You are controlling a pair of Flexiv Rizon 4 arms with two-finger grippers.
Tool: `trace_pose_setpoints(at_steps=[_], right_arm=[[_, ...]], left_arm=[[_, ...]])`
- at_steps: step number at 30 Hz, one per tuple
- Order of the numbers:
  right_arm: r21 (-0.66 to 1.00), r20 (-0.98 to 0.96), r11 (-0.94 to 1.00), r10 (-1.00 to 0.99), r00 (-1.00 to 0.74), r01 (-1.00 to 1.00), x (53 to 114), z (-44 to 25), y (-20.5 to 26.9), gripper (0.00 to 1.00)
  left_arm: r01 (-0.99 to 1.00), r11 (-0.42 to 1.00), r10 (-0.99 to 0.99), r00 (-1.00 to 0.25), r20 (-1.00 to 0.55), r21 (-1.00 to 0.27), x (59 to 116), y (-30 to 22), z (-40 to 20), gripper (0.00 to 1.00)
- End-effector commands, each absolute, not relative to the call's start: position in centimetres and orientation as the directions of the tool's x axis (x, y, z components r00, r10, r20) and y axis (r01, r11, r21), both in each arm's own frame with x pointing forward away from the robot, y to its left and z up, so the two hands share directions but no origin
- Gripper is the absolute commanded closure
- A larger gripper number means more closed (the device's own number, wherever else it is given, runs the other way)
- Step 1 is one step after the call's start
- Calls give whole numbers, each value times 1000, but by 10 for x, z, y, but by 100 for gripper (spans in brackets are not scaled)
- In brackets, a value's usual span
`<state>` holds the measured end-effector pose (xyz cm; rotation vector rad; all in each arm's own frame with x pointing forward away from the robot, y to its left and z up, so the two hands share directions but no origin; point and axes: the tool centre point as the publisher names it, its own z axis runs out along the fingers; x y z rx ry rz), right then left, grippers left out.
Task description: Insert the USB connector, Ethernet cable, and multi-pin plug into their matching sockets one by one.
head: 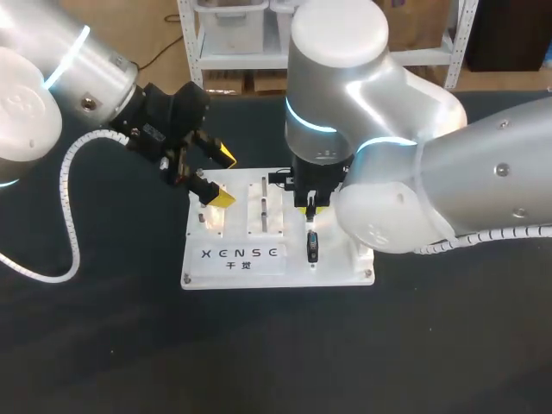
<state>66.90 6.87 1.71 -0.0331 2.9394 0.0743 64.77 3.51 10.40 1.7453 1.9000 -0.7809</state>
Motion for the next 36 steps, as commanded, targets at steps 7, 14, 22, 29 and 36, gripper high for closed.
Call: trace_pose_setpoints(at_steps=[7,14,22,29,36], right_arm=[[75,-259,997,-15,-966,-36,665,49,57,100],[57,-278,998,-9,-960,-26,663,52,32,100],[27,-267,999,27,-963,20,662,44,-4,100],[23,-259,999,35,-965,30,664,36,-9,100],[15,-253,1000,30,-967,27,667,29,-11,100]], left_arm=[[993,43,742,-103,-663,-107,647,36,103,0],[993,43,742,-103,-663,-107,647,36,103,0],[993,43,742,-103,-663,-107,647,36,103,0],[993,43,742,-103,-663,-107,647,36,103,0],[993,43,742,-103,-663,-107,647,36,103,0]])
